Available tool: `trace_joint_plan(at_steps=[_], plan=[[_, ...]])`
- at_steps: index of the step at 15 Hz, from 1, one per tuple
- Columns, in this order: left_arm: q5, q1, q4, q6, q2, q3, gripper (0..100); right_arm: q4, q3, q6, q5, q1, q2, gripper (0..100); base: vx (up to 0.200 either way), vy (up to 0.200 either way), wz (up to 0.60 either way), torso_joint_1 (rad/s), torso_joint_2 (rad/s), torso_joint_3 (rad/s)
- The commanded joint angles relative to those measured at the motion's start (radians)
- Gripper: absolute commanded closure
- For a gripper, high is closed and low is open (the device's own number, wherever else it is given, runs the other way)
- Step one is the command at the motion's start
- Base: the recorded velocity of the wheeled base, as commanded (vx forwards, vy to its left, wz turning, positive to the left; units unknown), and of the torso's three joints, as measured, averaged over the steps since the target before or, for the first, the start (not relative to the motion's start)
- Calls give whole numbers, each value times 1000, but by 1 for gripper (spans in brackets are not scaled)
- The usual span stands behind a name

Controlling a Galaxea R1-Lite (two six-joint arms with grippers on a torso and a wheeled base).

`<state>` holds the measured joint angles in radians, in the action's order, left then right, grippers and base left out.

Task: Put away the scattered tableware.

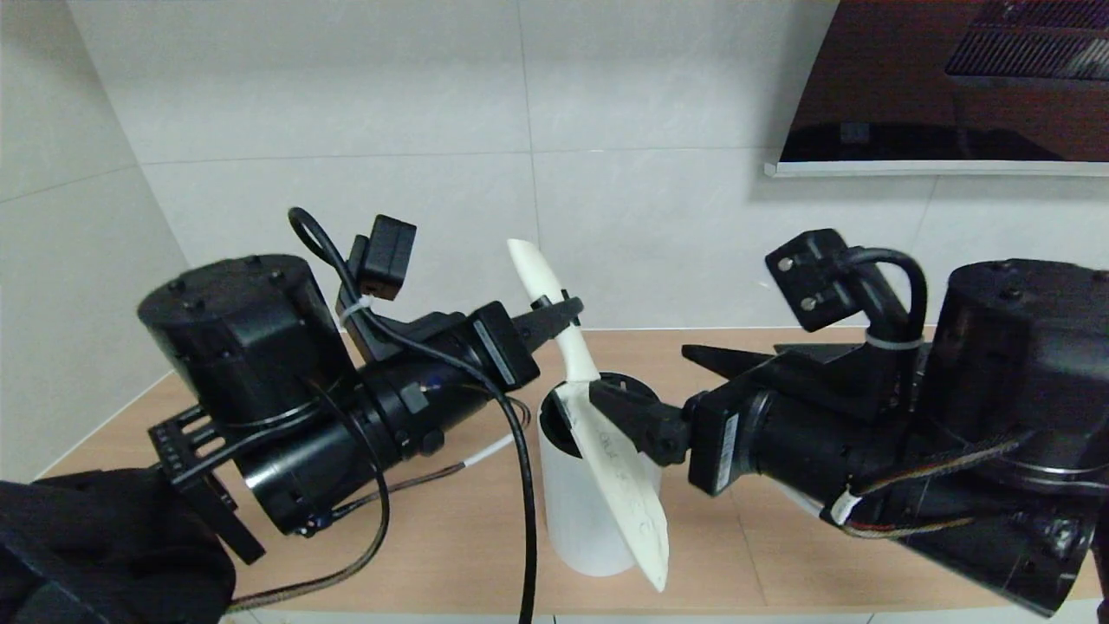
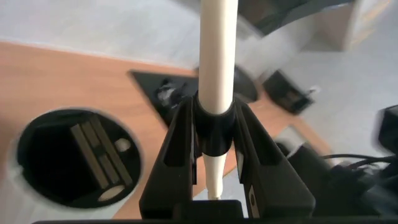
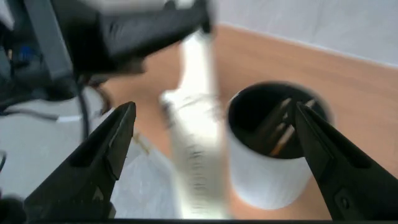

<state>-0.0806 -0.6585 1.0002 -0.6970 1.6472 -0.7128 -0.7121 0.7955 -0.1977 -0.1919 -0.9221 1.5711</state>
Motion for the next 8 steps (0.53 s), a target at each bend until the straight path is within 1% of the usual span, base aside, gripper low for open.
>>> trace_joint_plan(at_steps=[1,2,3,4,5,6,7,8], plan=[[47,53,-222,8,-69,-229,100,8,8,1,6,98,-68,0,0,0,0,0,0,0],[131,66,-354,40,-72,-321,100,8,11,3,6,128,-71,0,0,0,0,0,0,0],[200,79,-408,57,-61,-349,100,8,14,3,6,135,-66,0,0,0,0,0,0,0],[222,80,-407,73,-32,-363,100,8,10,3,6,137,-60,0,0,0,0,0,0,0],[266,68,-399,103,-10,-364,100,8,10,3,6,137,-42,0,0,0,0,0,0,0],[332,50,-379,152,20,-364,100,8,7,6,2,138,-28,0,0,0,0,0,0,0],[395,45,-336,202,48,-363,100,8,7,14,2,141,-23,0,0,0,0,0,0,0],[446,34,-282,254,72,-358,100,8,7,15,0,147,-20,0,0,0,0,0,0,0]])
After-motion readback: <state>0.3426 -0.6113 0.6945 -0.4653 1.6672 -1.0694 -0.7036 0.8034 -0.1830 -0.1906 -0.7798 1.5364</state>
